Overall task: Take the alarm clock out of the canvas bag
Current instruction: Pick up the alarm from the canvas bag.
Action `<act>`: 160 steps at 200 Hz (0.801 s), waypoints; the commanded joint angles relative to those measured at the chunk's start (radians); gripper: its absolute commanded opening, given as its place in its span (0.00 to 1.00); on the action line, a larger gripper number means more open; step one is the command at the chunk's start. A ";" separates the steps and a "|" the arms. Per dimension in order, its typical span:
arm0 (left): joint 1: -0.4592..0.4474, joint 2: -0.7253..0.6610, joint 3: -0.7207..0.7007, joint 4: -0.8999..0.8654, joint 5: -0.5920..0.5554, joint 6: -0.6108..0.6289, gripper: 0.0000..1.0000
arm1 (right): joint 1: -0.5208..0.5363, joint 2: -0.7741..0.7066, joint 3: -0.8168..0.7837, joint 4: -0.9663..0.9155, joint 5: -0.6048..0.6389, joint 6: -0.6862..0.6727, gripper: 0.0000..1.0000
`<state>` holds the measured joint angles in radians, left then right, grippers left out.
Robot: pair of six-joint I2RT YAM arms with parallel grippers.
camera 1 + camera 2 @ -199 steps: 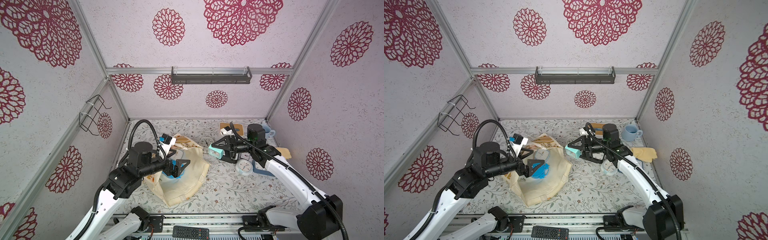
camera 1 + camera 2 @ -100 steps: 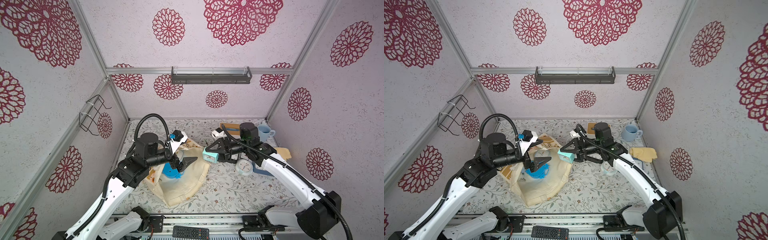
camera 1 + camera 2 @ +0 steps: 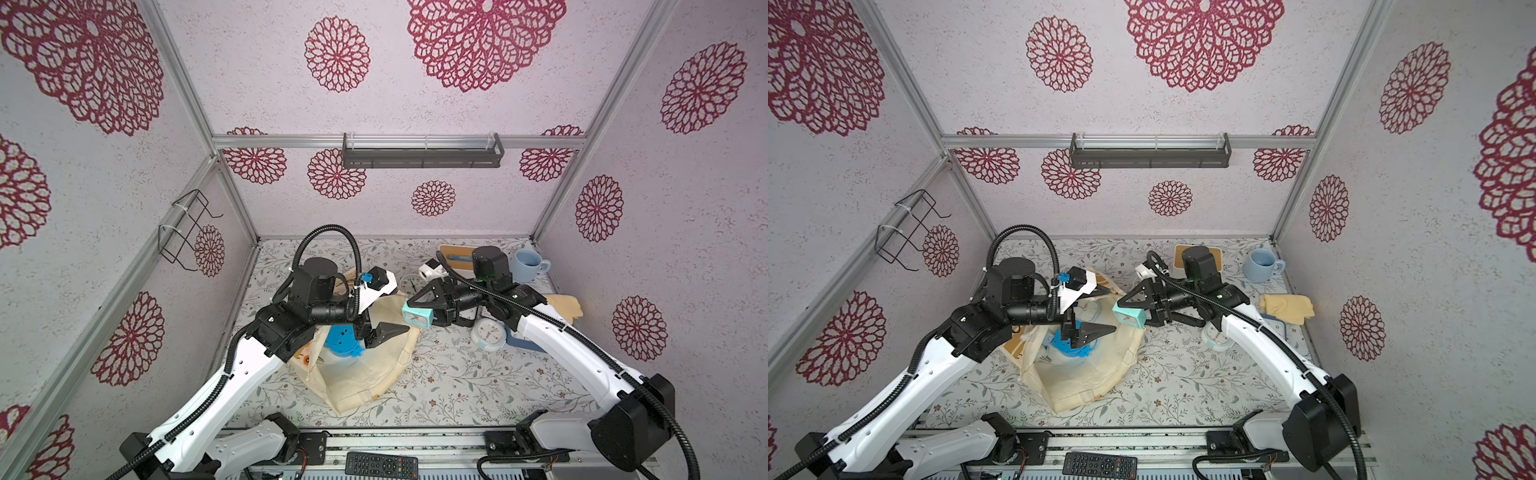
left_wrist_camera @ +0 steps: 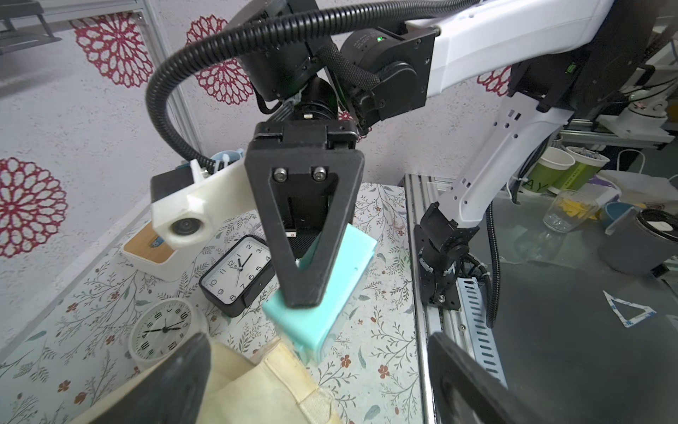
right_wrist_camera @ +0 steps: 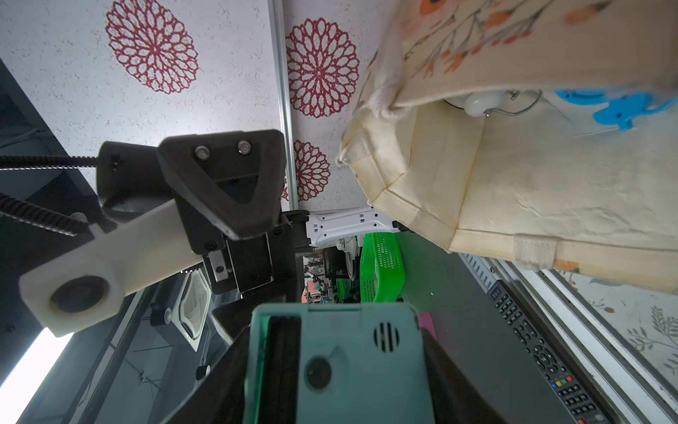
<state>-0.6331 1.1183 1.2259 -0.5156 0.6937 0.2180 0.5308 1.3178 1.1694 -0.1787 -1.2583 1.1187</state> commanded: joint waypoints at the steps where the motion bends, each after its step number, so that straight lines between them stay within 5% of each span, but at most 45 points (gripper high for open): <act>1: -0.015 0.030 0.018 0.020 0.032 0.063 0.93 | 0.008 -0.012 0.045 0.000 -0.032 -0.040 0.57; 46: -0.044 0.083 0.027 0.052 0.038 0.074 0.88 | 0.018 -0.010 0.051 -0.010 -0.037 -0.052 0.57; 160: -0.081 0.105 0.029 0.048 0.031 0.087 0.58 | 0.020 -0.002 0.056 -0.015 -0.038 -0.065 0.57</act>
<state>-0.7063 1.2198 1.2301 -0.4835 0.7197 0.2802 0.5468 1.3209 1.1801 -0.2073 -1.2701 1.0790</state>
